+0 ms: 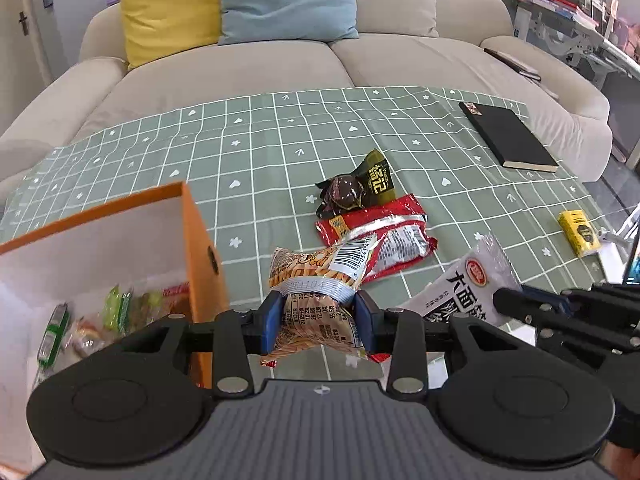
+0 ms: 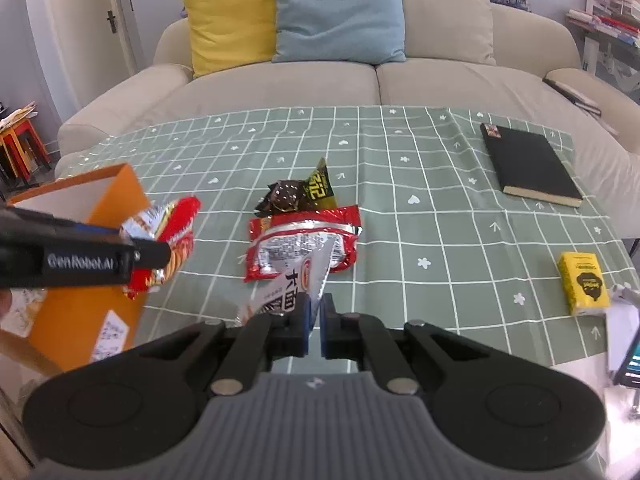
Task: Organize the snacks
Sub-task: 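Lift and carry both held bags toward the orange box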
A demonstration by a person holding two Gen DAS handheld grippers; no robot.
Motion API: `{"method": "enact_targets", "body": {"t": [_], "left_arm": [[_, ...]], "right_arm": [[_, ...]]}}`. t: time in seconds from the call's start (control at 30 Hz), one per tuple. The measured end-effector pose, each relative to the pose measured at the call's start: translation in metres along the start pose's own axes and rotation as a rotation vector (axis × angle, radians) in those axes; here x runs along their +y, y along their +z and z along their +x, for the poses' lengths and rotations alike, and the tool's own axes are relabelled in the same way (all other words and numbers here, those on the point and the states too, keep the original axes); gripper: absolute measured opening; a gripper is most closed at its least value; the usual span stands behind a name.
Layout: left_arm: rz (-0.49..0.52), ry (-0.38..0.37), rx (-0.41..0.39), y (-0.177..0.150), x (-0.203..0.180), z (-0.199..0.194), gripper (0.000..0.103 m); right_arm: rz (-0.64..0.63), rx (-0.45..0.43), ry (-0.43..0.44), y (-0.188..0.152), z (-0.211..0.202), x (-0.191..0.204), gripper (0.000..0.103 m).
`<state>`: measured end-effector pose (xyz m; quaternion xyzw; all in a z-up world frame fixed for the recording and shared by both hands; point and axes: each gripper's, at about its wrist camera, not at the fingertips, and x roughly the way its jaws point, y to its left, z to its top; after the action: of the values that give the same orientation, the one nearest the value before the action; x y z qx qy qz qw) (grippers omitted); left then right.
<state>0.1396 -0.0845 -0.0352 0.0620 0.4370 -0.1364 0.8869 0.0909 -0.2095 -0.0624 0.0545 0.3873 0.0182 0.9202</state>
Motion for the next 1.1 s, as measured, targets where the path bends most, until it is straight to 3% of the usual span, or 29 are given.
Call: {"method": "enact_targets", "body": {"t": [0.33, 0.53, 0.77, 1.1], "left_arm": [[-0.076, -0.060, -0.053, -0.010, 0.014, -0.045, 0.044], [-0.113, -0.055, -0.104, -0.010, 0.029, -0.071, 0.044], [-0.134, 0.008, -0.147, -0.012, 0.055, -0.093, 0.044], [-0.203, 0.093, -0.154, -0.017, 0.106, -0.103, 0.044]], "right_arm": [[-0.060, -0.063, -0.009, 0.012, -0.044, 0.027, 0.000], [-0.063, -0.098, 0.025, 0.019, -0.069, 0.037, 0.000], [-0.096, -0.155, 0.079, 0.035, -0.089, 0.063, 0.000], [-0.139, -0.208, 0.238, 0.064, -0.094, 0.116, 0.000]]}}
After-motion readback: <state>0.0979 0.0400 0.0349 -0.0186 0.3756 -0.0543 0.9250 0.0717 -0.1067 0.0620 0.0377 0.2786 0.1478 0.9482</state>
